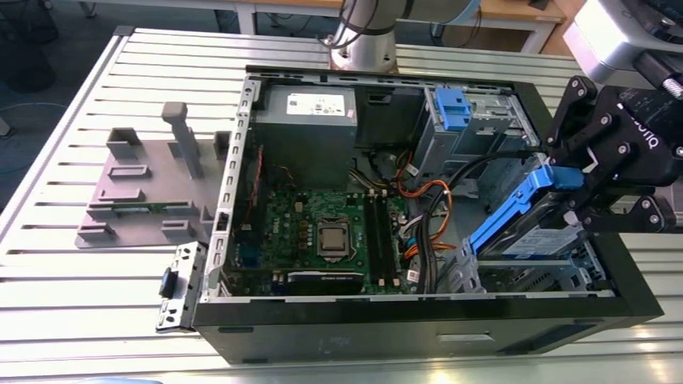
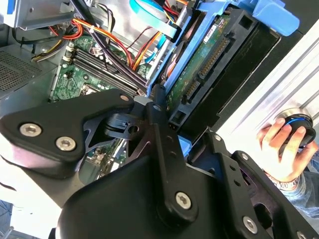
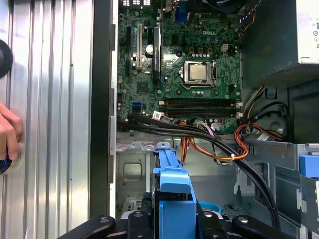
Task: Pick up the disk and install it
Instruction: 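Insert the disk into the insertion slot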
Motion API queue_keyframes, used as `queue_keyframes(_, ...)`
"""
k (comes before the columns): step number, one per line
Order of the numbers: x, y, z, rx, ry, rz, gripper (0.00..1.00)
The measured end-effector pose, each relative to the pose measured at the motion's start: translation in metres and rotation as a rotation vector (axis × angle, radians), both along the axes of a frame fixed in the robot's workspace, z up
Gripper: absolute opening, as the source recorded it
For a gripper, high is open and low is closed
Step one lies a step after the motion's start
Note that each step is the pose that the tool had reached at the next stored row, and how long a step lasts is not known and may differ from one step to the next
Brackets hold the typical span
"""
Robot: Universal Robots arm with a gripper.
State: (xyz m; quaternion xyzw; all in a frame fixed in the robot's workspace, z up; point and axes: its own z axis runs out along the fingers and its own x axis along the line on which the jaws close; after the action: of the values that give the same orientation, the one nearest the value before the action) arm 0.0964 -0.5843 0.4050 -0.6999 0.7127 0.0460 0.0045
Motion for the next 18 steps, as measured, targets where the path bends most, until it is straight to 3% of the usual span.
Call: queue_keyframes(18, 0.0, 0.0, -0.0058, 0.0, 0.0, 0.0, 0.37)
